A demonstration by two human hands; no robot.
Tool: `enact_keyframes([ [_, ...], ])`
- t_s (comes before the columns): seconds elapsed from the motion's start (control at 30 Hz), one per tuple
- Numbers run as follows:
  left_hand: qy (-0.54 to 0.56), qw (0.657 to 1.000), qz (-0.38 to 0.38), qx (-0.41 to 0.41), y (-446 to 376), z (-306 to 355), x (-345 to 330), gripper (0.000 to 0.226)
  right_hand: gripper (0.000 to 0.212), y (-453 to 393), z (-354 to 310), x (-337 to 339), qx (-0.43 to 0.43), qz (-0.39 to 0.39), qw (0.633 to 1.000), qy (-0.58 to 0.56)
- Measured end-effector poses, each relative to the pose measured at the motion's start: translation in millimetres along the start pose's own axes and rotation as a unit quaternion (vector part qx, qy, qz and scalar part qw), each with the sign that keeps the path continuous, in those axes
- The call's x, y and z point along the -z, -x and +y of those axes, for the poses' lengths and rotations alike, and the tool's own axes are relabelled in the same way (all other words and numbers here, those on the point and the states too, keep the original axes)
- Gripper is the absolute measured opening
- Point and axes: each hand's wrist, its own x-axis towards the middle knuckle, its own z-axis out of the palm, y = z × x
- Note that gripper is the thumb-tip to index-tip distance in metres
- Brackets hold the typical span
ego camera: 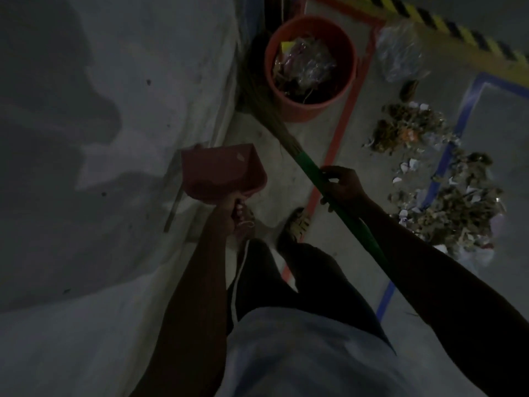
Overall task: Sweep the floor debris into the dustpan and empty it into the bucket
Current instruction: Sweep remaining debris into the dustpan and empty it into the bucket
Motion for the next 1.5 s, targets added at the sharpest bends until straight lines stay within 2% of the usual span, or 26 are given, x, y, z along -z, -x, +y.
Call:
enact_keyframes([
  [0.3,-0.012,1.0,0.002,0.029,-123.9,-10.7,18.1,0.032,0.054,-179.2,-4.7,-63.3,0.003,0.018,0.999,0.045],
  [0.43,-0.029,0.999,0.005,0.024,-179.5,-14.9,34.9,0.032,0.06,-256.1,17.6,-93.9,-0.003,0.024,0.996,0.084],
  [0.57,-0.04,0.998,0.031,0.04,-221.6,-18.1,51.0,0.034,0.058,-306.8,60.4,-119.2,-0.044,0.047,0.993,0.098],
  [0.67,-0.053,0.997,0.042,0.049,-242.2,-22.1,65.0,0.036,0.052,-312.7,91.2,-129.7,-0.087,0.039,0.991,0.095],
  [0.73,-0.056,0.996,0.042,0.047,-251.8,-25.7,74.9,0.033,0.047,-301.0,110.6,-134.2,-0.081,0.021,0.989,0.121],
  [0.9,-0.071,0.993,0.07,0.059,-257.7,-34.9,88.7,0.034,0.055,-248.1,167.6,-128.9,0.037,0.059,0.98,0.188],
  [1.03,-0.035,0.995,0.058,0.066,-253.0,-38.7,88.7,0.034,0.059,-220.5,197.5,-124.2,0.127,0.097,0.974,0.16],
  [1.13,-0.03,0.996,0.052,0.058,-253.7,-39.2,84.6,0.033,0.062,-225.5,194.0,-128.3,0.168,0.124,0.966,0.153],
  [1.23,-0.046,0.996,0.052,0.052,-257.8,-37.8,75.5,0.034,0.063,-249.0,176.3,-135.5,0.175,0.14,0.96,0.165],
  [1.37,-0.017,0.999,0.015,0.048,-267.4,-37.1,68.9,0.037,0.066,-290.6,141.3,-150.1,0.181,0.16,0.949,0.202],
  [1.5,-0.039,0.998,0.01,0.049,-274.9,-37.2,66.3,0.033,0.069,-319.7,113.4,-169.6,0.183,0.143,0.945,0.232],
])
